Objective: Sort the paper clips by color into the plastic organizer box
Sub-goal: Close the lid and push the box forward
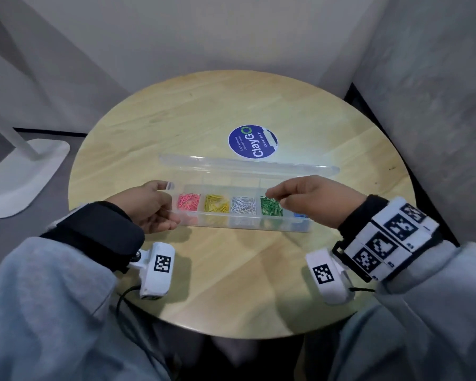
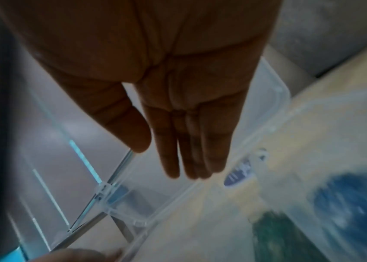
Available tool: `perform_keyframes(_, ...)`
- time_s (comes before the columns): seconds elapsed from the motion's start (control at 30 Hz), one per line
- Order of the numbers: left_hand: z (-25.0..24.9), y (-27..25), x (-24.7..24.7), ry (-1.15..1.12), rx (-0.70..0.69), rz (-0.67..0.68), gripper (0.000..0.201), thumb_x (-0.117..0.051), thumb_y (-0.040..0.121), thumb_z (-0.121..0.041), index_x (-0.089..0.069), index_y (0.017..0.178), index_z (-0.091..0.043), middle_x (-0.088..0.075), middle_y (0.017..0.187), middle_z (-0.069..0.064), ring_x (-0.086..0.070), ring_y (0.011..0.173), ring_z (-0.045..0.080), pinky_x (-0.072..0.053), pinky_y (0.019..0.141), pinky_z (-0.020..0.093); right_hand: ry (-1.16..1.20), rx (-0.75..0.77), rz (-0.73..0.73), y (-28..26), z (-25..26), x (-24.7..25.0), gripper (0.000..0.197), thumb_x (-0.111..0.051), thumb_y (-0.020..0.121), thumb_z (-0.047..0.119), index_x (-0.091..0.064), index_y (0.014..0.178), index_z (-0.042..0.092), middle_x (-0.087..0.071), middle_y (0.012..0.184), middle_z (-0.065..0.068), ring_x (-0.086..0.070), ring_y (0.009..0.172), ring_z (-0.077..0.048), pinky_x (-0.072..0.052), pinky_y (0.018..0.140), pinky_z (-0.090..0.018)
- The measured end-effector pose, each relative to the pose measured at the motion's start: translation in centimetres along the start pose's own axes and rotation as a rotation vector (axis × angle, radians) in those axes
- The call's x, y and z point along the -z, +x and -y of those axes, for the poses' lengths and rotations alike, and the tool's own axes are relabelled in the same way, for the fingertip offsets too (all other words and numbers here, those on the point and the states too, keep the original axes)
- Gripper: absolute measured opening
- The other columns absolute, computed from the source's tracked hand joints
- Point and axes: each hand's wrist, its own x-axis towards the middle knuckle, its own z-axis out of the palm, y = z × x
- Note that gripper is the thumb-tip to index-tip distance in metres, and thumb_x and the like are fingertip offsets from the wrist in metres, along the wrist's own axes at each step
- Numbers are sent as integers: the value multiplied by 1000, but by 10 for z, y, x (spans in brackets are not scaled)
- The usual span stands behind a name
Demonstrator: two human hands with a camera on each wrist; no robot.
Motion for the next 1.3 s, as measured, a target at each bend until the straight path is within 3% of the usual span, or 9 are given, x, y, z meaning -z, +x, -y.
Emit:
perform_keyframes(0.1,-1,-9,1,102,25,11,34,-37,92,-2,-38,124,-15,-63,49,13,-58,33,17,-46,34,18,-17,115,-72,-25,19,11,24,-51,89,10,-66,83,29,-71,90,-3,-66,90,-25,-53,89,-33)
perform_keyframes(0.17,-2,-10,5,198,-17,-55,48,-46,91,-10,-32,136,-19,-65,59,12,-60,44,20,-46,42,22,-118,214,-273,-31,25,21,23,-53,88,12,-61,76,30,-67,84,-3,-63,77,-23,-49,74,-19)
perform_keyframes(0.27,-9,-12,16,377,-241,-315,64,-52,87,-19,-24,145,-21,-56,76,4,-56,70,23,-43,66,30,-292,306,-537,-26,22,31,13,-55,88,21,-62,98,25,-58,100,2,-56,90,-15,-38,74,-12)
perform_keyframes(0.37,-21,-21,19,339,-554,-461,53,-46,91,-21,-32,142,-24,-53,113,1,-53,106,20,-37,86,28,-472,196,-377,-14,10,29,41,-45,95,36,-49,133,23,-46,140,3,-46,126,-15,-34,99,-25)
perform_keyframes(0.47,-27,-32,5,510,-722,-344,43,-38,98,-29,-39,141,-26,-41,146,-4,-37,134,14,-27,103,24,-579,50,-118,-10,1,17,52,-30,97,47,-31,145,30,-23,156,9,-29,141,-12,-22,112,-28)
perform_keyframes(0.6,-21,-31,-9,931,-480,-64,51,-22,99,-46,-42,141,-26,-39,150,-3,-36,137,17,-28,105,29,-659,-58,96,-3,-16,2,61,-25,96,52,-3,150,34,5,160,4,2,148,-17,-1,119,-37)
perform_keyframes(0.73,-15,-26,-17,1154,-422,81,52,-24,102,-34,-12,151,-23,-2,160,-8,-9,146,7,-13,114,23,-772,-64,138,2,-31,-10,68,-23,94,56,15,147,35,21,157,2,15,147,-20,4,118,-41)
perform_keyframes(1.0,-20,-21,-17,1391,-471,16,66,-50,93,-38,-18,150,-26,-12,159,-9,-30,141,16,-28,108,25,-924,-7,77,0,-38,-20,70,-17,95,54,22,146,27,27,155,-3,19,146,-21,11,117,-39)
perform_keyframes(1.3,-28,-21,-22,1525,-453,-9,67,-56,89,-42,-27,147,-25,-23,157,-7,-42,132,19,-38,105,30,-950,45,314,5,-25,15,82,-44,95,41,16,148,24,24,156,-2,14,147,-18,-2,119,-36)
